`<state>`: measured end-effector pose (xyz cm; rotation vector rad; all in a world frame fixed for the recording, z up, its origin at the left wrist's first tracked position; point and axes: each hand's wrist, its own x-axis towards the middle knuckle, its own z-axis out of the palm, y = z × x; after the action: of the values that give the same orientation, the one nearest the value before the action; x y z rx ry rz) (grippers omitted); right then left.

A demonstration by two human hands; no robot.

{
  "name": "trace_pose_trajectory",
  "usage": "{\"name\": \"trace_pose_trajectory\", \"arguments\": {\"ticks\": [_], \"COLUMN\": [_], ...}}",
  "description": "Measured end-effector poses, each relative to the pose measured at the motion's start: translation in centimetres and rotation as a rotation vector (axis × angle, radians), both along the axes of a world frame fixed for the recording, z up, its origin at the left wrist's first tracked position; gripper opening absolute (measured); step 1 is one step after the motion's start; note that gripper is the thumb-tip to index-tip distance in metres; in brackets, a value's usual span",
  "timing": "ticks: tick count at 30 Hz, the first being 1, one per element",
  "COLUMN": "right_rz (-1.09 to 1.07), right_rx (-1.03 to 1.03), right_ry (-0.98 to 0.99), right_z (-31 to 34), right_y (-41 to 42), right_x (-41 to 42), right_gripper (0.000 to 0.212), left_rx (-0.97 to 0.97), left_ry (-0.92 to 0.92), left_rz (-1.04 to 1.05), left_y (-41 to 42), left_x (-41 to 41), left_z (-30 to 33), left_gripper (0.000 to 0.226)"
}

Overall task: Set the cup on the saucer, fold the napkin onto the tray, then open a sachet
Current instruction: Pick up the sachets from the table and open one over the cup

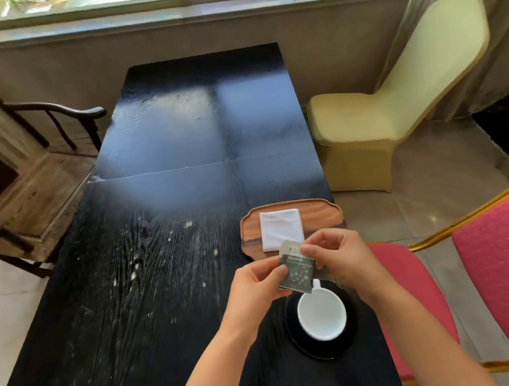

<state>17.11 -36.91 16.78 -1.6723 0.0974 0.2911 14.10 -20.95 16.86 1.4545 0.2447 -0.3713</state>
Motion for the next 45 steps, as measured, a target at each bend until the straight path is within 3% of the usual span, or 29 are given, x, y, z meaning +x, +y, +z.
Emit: {"name": "trace_pose_trajectory", "arguments": {"ticks": [6, 10, 15, 21, 24, 29, 33, 36, 45], "right_rz": [-0.054, -0.001, 0.093, 0.124, 0.121, 0.173, 0.176, 0.171, 0.195], "right_rx": [-0.065, -0.108, -0.262, -0.444, -0.521, -0.700, -0.895, -0.918, -0.951], "right_ry": [-0.020, 0.037, 0.061, 0.092, 0.089, -0.024, -0.172, -0.199, -0.250], "right_z": [-2.0, -3.6, -6.3, -13.9, -16.7, -19.7, -20.4, -20.5, -20.6], "right_y": [-3.7, -6.2, -8.9, -10.1, -9.9, -10.1, -10.2, -10.3, -9.7], "right_x": [3.1, 5.9, 11.0, 16.5, 18.0, 19.2, 19.1, 19.2, 19.8], "right_gripper": [0.017, 0.010, 0.017, 0.008, 0.010, 0.015, 0.013, 0.013, 0.010], "left_rx": [0.033, 0.072, 0.220, 0.596, 0.828, 1.140, 1.192, 1.183, 1.311], "left_ry": [0.094, 0.113, 0.074, -0.127, -0.292, -0.208, -0.116, -0.064, -0.193], "left_rz": [0.162, 0.242, 0.251, 0.104, -0.119, -0.457, -0.509, -0.523, -0.471], "left_y": [-3.9, -6.7, -9.5, -12.3, -13.2, -14.9, -16.0, -16.5, -16.4], "left_x": [1.7, 4.2, 8.1, 10.5, 10.4, 10.9, 11.5, 11.6, 11.2], "left_z": [-2.4, -4.8, -8.7, -12.5, -14.2, -15.9, -16.9, -17.3, -19.2], "left_gripper": [0.007, 0.008, 0.014, 0.044, 0.053, 0.066, 0.071, 0.072, 0.084]}}
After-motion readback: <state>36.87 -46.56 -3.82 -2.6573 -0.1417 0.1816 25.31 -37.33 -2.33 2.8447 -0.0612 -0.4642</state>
